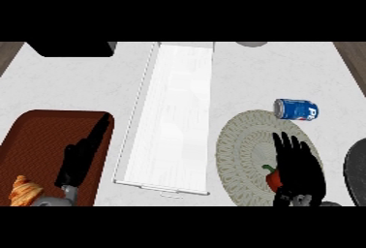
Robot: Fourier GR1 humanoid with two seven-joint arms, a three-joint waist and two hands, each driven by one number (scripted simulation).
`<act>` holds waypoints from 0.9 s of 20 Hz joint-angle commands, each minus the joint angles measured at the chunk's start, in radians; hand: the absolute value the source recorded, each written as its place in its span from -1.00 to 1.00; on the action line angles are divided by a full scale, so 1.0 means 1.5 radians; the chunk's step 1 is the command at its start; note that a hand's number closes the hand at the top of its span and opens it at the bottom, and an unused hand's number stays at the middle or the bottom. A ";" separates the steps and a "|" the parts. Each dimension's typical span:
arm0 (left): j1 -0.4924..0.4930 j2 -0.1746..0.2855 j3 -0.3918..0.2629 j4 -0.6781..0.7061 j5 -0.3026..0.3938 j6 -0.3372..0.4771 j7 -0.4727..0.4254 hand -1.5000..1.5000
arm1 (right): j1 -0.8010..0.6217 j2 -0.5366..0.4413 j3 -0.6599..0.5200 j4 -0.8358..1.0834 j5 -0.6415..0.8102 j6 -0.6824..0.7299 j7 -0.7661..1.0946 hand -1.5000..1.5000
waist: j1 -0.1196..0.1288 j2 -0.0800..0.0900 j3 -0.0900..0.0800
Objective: Pick the bell pepper from the placemat and place it in the tiered shelf
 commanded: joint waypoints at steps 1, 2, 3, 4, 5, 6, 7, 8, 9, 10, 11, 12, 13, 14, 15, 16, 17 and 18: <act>-0.003 0.012 0.032 0.037 0.019 -0.042 -0.009 0.00 | -0.012 0.053 0.004 0.053 0.037 0.011 0.029 -1.00 | 0.001 0.003 -0.002; -0.002 -0.022 0.010 0.047 -0.023 -0.004 -0.023 0.00 | 0.018 0.044 0.007 -0.001 0.045 0.034 0.038 -1.00 | -0.002 0.002 -0.002; 0.023 0.020 0.034 0.017 0.015 -0.054 -0.014 0.00 | 0.034 0.023 -0.011 0.058 0.050 -0.027 -0.028 -1.00 | 0.000 0.002 -0.002; -0.010 -0.004 0.038 0.069 0.002 -0.041 -0.031 0.00 | 0.054 0.006 -0.025 0.017 0.053 -0.021 -0.041 -1.00 | -0.003 0.002 -0.002; 0.021 -0.023 0.001 -0.032 -0.022 -0.010 0.031 0.00 | -0.006 0.061 -0.030 0.058 0.039 0.029 -0.012 1.00 | 0.002 0.002 -0.002; 0.002 0.009 0.038 0.032 0.002 -0.052 -0.008 0.00 | -0.002 0.052 -0.028 0.124 0.040 -0.024 -0.085 1.00 | 0.002 0.003 -0.002; 0.062 -0.025 -0.002 0.005 -0.032 -0.018 -0.037 0.00 | -0.004 0.038 -0.022 0.084 0.052 0.008 -0.071 1.00 | 0.002 0.002 -0.002; -0.013 -0.042 -0.002 -0.036 -0.034 0.004 0.056 0.00 | 0.007 0.040 -0.009 0.098 0.068 -0.020 -0.100 1.00 | 0.000 0.002 -0.002; 0.008 -0.012 0.029 -0.005 -0.012 -0.028 0.028 0.00 | 0.026 0.056 0.006 0.088 0.071 -0.033 -0.104 1.00 | 0.000 0.002 -0.002; 0.032 -0.017 0.013 -0.034 -0.027 -0.022 0.033 0.00 | -0.022 0.081 -0.007 0.118 0.074 -0.025 -0.103 1.00 | 0.003 0.002 -0.002; 0.019 -0.030 0.025 0.034 -0.027 -0.030 -0.033 0.00 | 0.026 0.054 -0.005 0.067 0.079 -0.019 -0.109 1.00 | -0.001 0.002 -0.002; 0.007 -0.016 0.034 0.012 -0.027 -0.028 0.008 0.00 | -0.002 0.021 -0.058 0.087 0.041 0.000 -0.157 1.00 | 0.000 0.002 -0.002; -0.007 -0.029 0.028 0.019 -0.035 -0.026 0.016 0.00 | -0.012 0.101 -0.004 0.098 0.099 -0.029 -0.093 1.00 | 0.000 0.002 -0.002; 0.005 -0.039 0.025 0.006 -0.035 -0.025 0.013 0.00 | 0.009 0.065 -0.024 0.118 0.104 -0.051 -0.143 1.00 | 0.000 0.002 -0.002; 0.002 -0.032 0.028 0.009 -0.038 -0.030 0.015 0.00 | 0.021 0.081 0.000 0.099 0.126 -0.058 -0.122 1.00 | -0.001 0.002 -0.002; 0.025 -0.027 0.027 -0.020 -0.028 -0.040 0.022 0.00 | 0.001 0.098 0.008 0.127 0.151 -0.080 -0.116 1.00 | 0.002 0.002 -0.002; 0.032 0.007 0.060 -0.002 -0.003 -0.076 -0.004 0.00 | 0.038 0.043 -0.020 0.048 0.135 -0.055 -0.123 1.00 | -0.001 0.001 -0.002; 0.000 -0.028 0.044 0.048 -0.034 -0.047 -0.022 0.00 | -0.013 0.094 -0.008 0.072 0.157 -0.040 -0.089 1.00 | -0.001 0.002 -0.002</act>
